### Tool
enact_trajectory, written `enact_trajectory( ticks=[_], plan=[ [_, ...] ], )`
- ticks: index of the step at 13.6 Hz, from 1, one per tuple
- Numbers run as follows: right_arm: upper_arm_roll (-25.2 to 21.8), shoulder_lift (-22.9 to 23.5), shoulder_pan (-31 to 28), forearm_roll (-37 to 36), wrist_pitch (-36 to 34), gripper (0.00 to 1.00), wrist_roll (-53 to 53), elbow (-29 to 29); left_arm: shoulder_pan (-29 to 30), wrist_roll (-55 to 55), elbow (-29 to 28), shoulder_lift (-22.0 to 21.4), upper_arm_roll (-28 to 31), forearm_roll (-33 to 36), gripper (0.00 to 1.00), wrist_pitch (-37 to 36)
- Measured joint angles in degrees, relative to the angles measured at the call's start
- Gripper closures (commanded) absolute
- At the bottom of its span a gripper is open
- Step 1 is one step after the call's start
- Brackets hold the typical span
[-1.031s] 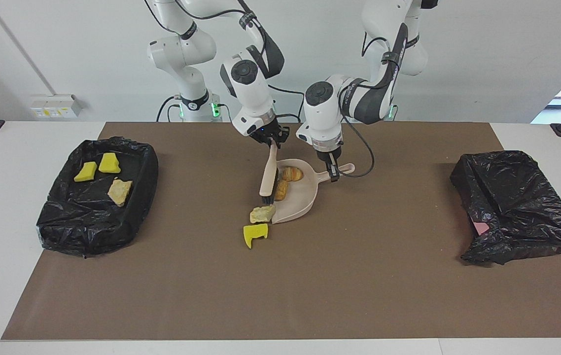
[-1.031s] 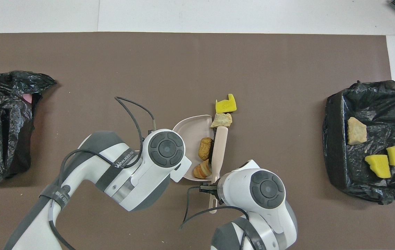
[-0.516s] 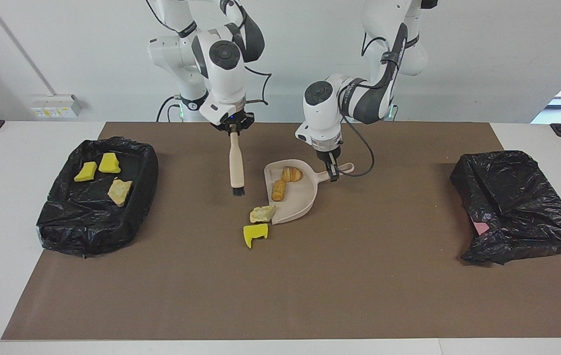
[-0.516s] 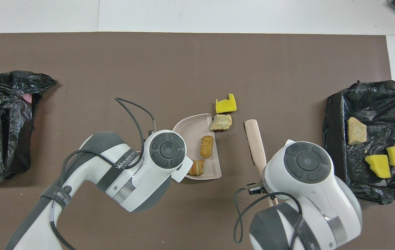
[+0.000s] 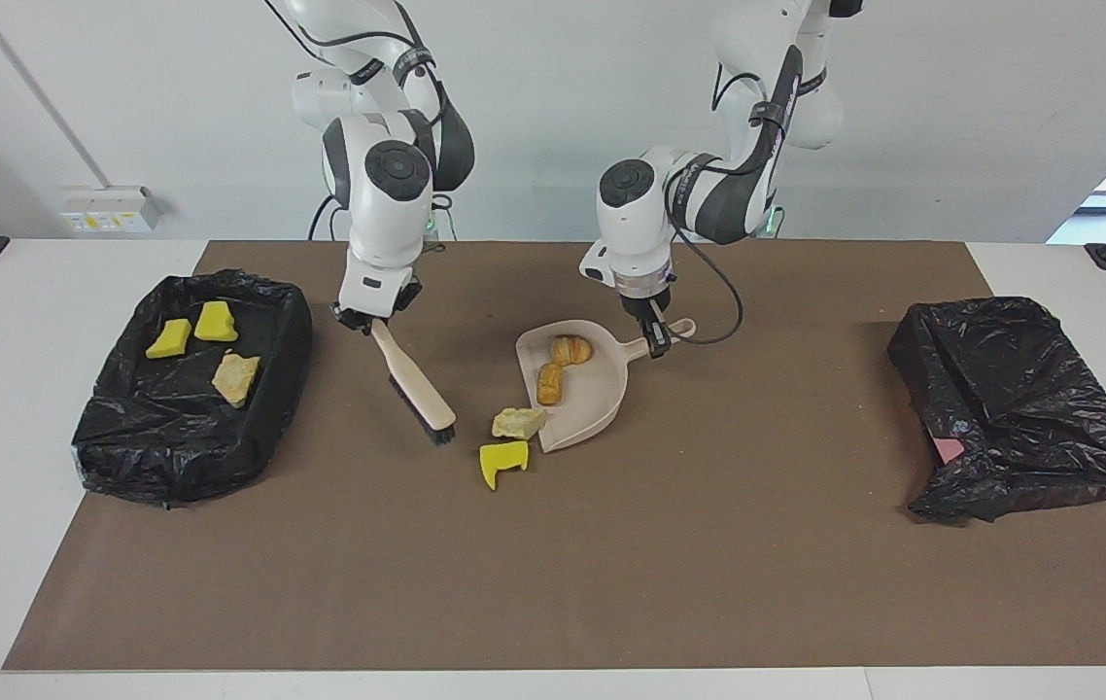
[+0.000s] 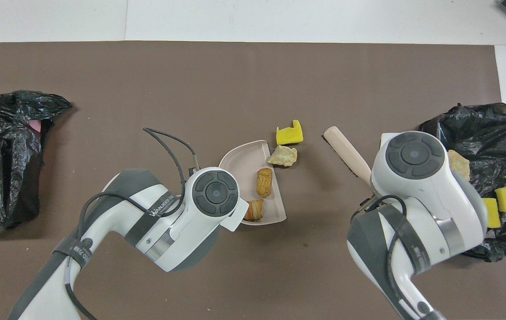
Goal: Sweep and dump trash in bin
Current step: 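Lift the brush with the right gripper behind the yellow sponge, then sweep the sponge and bread into the dustpan with the right gripper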
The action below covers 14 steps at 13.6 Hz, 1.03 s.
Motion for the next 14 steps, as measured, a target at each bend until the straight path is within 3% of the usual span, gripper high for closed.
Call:
enact_trajectory(
  ticks=[4,7,11,14],
  plan=[
    [0.23,11.14,3.09,-5.41,2.02,1.0,-0.1,7.02,-0.05,-3.13,-0.1,0.0,0.0,0.0,1.0,0.01],
    [0.29,15.14,5.84,-5.04,6.16,1.0,4.25,8.13,-0.07,-3.45,-0.22,0.0,0.0,0.0,1.0,0.04],
    [1.96,13.51,7.18,2.35,5.91,1.0,7.74,6.27,-0.07,-3.6,-0.27,0.0,0.0,-0.03,1.0,0.05],
    [2.28,7.73,7.47,9.57,4.22,1.0,7.85,1.99,-0.07,-3.73,-0.33,0.0,0.02,-0.04,1.0,0.25]
  ],
)
